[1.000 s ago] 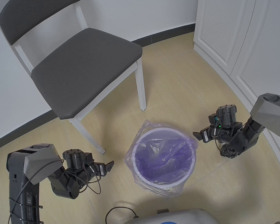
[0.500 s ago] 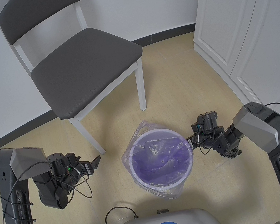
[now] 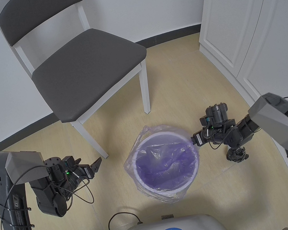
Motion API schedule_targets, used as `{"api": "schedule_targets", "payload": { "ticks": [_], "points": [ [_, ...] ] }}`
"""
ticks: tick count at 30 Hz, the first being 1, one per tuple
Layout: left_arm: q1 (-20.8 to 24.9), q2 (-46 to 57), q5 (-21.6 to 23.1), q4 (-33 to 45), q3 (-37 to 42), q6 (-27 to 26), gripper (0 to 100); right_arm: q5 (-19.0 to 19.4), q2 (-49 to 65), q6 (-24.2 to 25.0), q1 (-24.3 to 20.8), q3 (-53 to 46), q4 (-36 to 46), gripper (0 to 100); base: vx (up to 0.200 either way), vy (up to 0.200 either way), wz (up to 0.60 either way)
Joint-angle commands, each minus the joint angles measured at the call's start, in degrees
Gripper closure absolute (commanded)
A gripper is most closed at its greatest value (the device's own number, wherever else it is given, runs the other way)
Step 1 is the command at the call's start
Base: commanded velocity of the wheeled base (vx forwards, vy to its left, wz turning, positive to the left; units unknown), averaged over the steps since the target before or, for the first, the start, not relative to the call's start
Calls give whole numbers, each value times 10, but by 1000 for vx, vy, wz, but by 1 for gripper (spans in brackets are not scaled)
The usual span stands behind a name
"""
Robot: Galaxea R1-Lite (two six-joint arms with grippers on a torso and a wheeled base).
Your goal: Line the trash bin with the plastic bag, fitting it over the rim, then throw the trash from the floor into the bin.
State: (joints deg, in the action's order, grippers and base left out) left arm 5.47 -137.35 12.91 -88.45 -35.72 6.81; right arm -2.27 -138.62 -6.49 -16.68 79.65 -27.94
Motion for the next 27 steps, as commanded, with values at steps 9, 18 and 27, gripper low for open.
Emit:
{"api": "schedule_targets", "payload": {
  "ticks": [9, 18, 27],
  "points": [
    [45, 82, 1, -14, 68, -3, 0, -33, 266, -37, 2, -188, 2, 0, 0, 0, 0],
    [73, 176, -2, -15, 126, -4, 0, -105, 395, -35, 2, -296, 12, 0, 0, 0, 0],
    [103, 256, -6, -15, 166, -12, 0, -162, 404, 34, 19, -397, 12, 0, 0, 0, 0]
  ]
}}
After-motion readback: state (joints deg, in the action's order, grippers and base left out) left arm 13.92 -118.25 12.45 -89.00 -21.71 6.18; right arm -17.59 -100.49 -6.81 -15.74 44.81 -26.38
